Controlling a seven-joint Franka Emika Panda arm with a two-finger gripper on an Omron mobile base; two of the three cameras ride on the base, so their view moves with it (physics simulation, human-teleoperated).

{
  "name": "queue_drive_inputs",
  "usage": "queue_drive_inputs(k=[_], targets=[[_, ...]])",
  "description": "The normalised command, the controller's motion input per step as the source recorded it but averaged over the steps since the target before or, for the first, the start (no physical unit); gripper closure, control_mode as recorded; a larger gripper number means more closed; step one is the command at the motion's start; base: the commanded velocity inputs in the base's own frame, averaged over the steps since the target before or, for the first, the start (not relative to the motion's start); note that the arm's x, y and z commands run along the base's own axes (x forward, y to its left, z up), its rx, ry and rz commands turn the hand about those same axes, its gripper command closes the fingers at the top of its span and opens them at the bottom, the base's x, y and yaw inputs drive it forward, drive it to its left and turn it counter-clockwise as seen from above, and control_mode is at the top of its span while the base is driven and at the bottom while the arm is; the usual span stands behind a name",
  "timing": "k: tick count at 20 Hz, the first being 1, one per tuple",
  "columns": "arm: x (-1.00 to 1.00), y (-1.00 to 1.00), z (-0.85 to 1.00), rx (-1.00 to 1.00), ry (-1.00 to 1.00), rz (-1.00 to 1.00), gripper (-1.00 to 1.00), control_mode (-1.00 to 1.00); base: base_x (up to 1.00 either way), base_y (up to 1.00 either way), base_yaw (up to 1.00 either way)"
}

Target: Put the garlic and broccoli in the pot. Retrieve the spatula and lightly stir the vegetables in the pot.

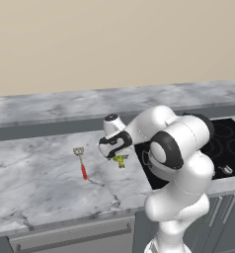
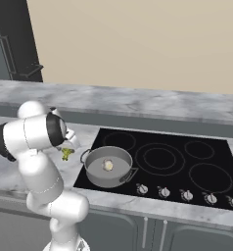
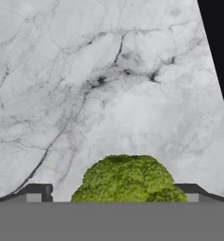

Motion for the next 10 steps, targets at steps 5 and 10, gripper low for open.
queue_drive_inputs(k=[5,10], targets=[[-0.11,0.00,-0.29,0.00,0.00,0.00,-1.00,-1.00,0.00,0.00,0.00],[-0.31,0.00,-0.37,0.00,0.00,0.00,1.00,-1.00,0.00,0.00,0.00]])
